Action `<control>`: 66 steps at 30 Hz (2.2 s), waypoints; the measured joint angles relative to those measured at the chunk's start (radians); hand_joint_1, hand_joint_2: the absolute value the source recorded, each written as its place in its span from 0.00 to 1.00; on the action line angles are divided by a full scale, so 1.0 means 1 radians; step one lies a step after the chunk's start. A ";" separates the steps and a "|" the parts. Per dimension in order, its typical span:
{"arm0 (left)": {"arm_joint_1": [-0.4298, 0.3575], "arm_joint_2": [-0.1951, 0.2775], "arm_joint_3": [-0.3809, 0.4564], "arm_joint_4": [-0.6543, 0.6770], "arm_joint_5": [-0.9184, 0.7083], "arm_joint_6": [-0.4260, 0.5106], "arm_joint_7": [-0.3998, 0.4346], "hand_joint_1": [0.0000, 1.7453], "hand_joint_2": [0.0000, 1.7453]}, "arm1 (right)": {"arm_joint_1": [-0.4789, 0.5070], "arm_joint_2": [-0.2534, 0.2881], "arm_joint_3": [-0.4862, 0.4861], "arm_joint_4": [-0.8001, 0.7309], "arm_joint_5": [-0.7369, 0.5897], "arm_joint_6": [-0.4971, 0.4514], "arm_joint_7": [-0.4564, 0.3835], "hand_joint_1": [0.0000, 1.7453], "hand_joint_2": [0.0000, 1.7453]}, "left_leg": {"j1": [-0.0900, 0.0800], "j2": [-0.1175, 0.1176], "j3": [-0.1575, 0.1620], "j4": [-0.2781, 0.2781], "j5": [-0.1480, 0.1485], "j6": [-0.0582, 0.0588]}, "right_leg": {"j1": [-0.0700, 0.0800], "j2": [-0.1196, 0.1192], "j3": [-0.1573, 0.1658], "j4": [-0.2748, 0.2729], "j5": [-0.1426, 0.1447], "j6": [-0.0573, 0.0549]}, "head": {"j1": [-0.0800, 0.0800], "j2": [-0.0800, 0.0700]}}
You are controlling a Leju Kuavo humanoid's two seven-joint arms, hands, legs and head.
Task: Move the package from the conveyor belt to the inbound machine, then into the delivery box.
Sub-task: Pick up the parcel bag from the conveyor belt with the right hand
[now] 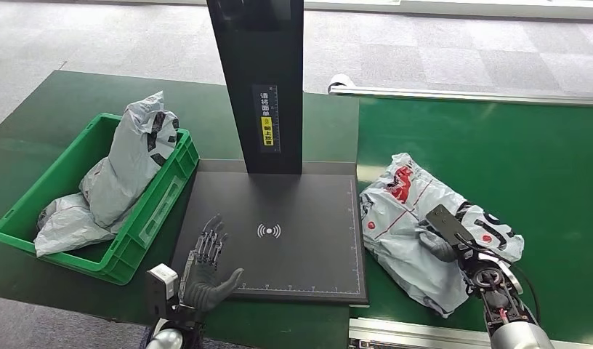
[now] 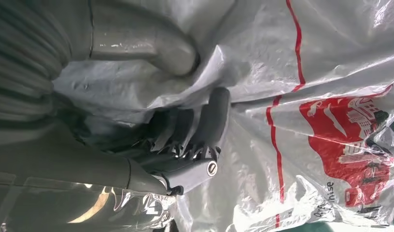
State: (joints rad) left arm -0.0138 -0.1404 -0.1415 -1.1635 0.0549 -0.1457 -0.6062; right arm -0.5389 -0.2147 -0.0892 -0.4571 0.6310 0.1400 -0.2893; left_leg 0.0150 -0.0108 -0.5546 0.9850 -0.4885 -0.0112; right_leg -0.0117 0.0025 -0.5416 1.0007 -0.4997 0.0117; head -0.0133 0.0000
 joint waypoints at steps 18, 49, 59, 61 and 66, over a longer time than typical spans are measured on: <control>0.000 0.000 0.002 0.000 -0.004 -0.001 0.000 0.00 1.00 | 0.000 0.009 -0.007 0.003 -0.045 -0.004 -0.021 1.00 1.00 | 0.000 0.000 0.000 0.000 0.000 0.000 | 0.000 0.000 0.000 0.000 0.000 0.000 | 0.000 0.000; 0.034 -0.005 0.050 -0.066 -0.017 0.011 0.009 0.00 1.00 | 0.192 0.056 -0.072 -0.479 -0.354 -0.033 -0.008 1.00 1.00 | 0.000 -0.001 -0.001 0.000 0.000 0.000 | 0.000 -0.001 -0.001 0.000 0.000 0.000 | 0.000 0.000; 0.042 -0.023 0.068 -0.087 -0.067 -0.001 -0.012 0.00 1.00 | 0.388 0.095 -0.100 -1.043 -0.315 -0.058 0.051 1.00 1.00 | 0.000 0.000 -0.001 0.000 0.000 0.000 | 0.000 0.000 -0.001 0.000 0.000 0.000 | 0.000 0.000; 0.033 -0.026 0.076 -0.095 -0.078 -0.006 -0.012 0.00 1.00 | 0.394 0.093 -0.094 -1.126 -0.301 -0.029 0.061 1.00 1.00 | 0.000 0.001 -0.001 0.000 0.000 0.000 | 0.000 0.000 -0.001 0.000 0.000 0.000 | 0.000 0.000; 0.012 -0.030 0.088 -0.102 -0.096 -0.012 -0.024 0.00 1.00 | 0.364 0.074 -0.055 -1.214 -0.282 -0.015 0.057 1.00 1.00 | 0.000 0.001 0.000 0.000 0.000 0.000 | 0.000 0.000 0.001 0.000 0.000 0.000 | 0.000 0.000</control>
State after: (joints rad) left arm -0.0016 -0.1708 -0.0538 -1.2655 -0.0415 -0.1580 -0.6300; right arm -0.1749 -0.1405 -0.1441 -1.6711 0.3491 0.1253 -0.2319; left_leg 0.0148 -0.0102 -0.5543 0.9847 -0.4884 -0.0111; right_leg -0.0118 0.0024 -0.5409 1.0007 -0.4996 0.0117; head -0.0132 0.0000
